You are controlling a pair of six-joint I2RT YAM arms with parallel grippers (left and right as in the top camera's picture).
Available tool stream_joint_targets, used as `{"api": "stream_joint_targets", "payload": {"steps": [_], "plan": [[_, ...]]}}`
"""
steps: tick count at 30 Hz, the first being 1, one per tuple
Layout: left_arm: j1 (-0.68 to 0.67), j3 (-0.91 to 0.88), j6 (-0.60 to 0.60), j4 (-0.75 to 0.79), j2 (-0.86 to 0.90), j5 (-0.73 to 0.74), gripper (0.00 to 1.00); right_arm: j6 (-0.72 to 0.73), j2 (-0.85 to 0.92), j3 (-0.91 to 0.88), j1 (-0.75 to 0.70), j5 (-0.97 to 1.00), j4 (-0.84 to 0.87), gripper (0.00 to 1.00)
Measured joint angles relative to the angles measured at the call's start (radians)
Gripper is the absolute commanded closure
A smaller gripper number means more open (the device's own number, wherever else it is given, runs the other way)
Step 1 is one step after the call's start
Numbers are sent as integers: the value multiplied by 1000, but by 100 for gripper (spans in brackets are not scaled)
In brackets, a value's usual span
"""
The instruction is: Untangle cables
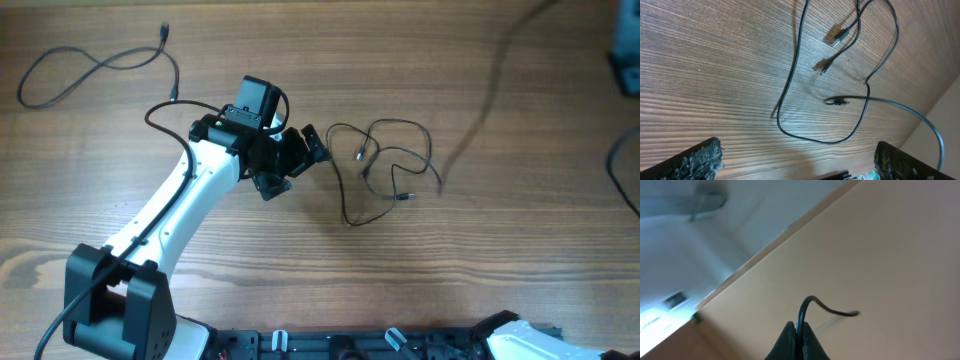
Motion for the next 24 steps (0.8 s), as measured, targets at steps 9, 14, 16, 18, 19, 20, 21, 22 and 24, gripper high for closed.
{"api": "stream_joint_targets", "payload": {"steps": [9,14,16,18,19,20,21,22,24], "plan": [[0,0,0,-1,0,0,0,23,98,0,0,135,-349,96],[0,0,0,-16,0,0,0,81,204,-6,0,198,-518,96],[-2,0,0,-18,0,0,0,97,244,-6,0,210,-552,96],[-4,0,0,-18,0,0,0,110,285,-6,0,219,-584,96],[-7,0,0,-18,0,0,0,113,310,-6,0,221,-597,96],[-10,0,0,-18,0,0,0,116,334,-6,0,222,-608,96],[-12,0,0,-18,0,0,0,119,353,-6,0,222,-616,96],[-15,0,0,-18,0,0,0,120,377,-6,0,222,-623,96],[-17,0,0,-18,0,0,0,123,412,-6,0,219,-627,96]]}}
